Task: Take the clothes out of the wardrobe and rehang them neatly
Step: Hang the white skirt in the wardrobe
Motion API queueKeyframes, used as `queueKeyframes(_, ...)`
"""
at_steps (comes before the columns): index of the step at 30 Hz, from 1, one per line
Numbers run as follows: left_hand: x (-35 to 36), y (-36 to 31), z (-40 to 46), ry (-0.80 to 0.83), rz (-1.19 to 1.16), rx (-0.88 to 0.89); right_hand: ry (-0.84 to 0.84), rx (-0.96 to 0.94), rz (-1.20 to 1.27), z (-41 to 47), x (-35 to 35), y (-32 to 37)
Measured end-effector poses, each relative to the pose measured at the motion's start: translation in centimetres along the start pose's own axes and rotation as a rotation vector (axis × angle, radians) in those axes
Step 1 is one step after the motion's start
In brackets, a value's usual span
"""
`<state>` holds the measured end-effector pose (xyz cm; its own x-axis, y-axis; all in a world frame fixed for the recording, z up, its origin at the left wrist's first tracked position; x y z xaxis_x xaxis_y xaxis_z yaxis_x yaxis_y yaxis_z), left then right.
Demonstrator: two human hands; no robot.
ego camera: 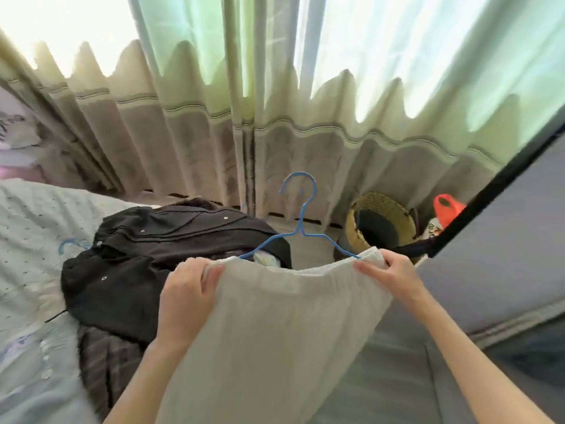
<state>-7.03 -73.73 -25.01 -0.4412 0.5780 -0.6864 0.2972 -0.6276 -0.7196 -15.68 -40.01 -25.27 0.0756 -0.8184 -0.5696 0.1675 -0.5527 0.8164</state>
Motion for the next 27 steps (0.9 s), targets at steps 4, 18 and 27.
queueKeyframes(4, 6.5, -8.4, -2.1, 0.081, -0.071, 0.069, -0.253, 0.038, -0.052, -3.6, -10.6, -3.1)
queueKeyframes(18, 23.9, -35.7, -11.2, 0.486, -0.134, 0.738, -0.996, 0.354, -0.232, -22.2, -33.8, -10.3)
queueKeyframes(27, 33.4, -46.1, -19.8, 0.778, -0.145, 1.007, -1.126, 0.732, -0.685, -31.2, -37.5, -8.6)
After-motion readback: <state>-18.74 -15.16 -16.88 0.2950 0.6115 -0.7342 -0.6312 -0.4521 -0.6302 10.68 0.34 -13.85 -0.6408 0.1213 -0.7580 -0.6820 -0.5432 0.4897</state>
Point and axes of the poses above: each hand's wrist, its own z-axis towards the middle knuckle, its own x-axis out of the palm, y = z × x, the point moved 6 cm from there along z, towards the middle knuckle, and after that the axes turned 15 degrees about -x, right-handed, at the moved point
